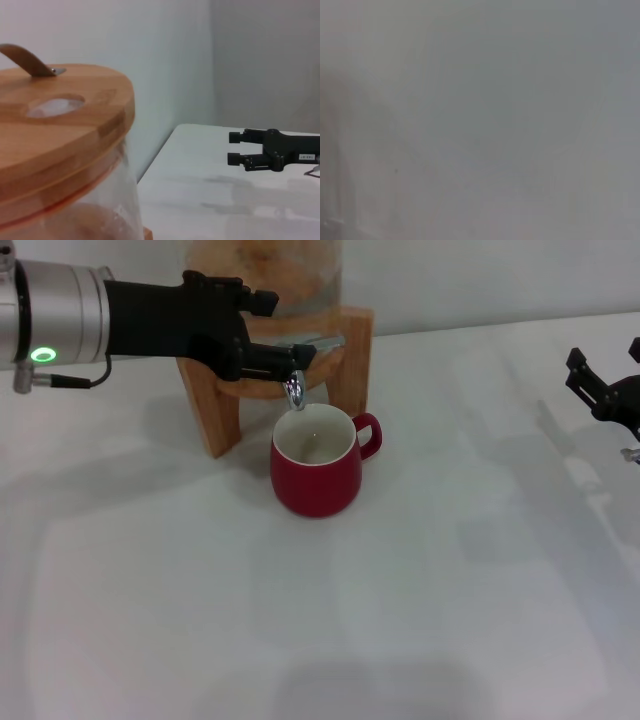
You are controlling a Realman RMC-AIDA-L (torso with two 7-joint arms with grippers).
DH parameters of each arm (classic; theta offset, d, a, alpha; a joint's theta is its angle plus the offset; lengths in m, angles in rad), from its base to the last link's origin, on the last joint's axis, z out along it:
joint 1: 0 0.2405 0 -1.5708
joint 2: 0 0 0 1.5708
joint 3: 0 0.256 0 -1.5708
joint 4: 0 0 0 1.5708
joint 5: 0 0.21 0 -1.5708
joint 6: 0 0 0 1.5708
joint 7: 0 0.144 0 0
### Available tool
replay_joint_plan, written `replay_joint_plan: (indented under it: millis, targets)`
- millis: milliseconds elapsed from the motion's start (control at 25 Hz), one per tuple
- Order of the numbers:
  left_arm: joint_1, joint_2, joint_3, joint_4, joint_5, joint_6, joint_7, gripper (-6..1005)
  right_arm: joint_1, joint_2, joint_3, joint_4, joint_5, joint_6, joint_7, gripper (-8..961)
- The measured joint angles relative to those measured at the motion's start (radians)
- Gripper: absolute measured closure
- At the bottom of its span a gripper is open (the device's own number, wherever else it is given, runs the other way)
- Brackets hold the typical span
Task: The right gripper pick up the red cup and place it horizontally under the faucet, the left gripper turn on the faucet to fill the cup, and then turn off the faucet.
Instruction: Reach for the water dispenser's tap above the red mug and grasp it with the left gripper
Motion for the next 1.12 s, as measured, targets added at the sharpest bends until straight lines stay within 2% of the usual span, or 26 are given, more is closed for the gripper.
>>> replay_joint_plan:
  millis: [760,1120]
  targets:
    - [-0.046,-0.011,0.005,-0.02,0.076,-0.047,0.063,206,0.007,0.002,-0.004,-0.005,0.0,-0.009,0.001,110]
    - [-0.08,-0.02,0.007,-0.074,0.08,-0.074,0.12,206,0.005,0.002,0.0,-0.014,0.0,-0.009,0.001,110]
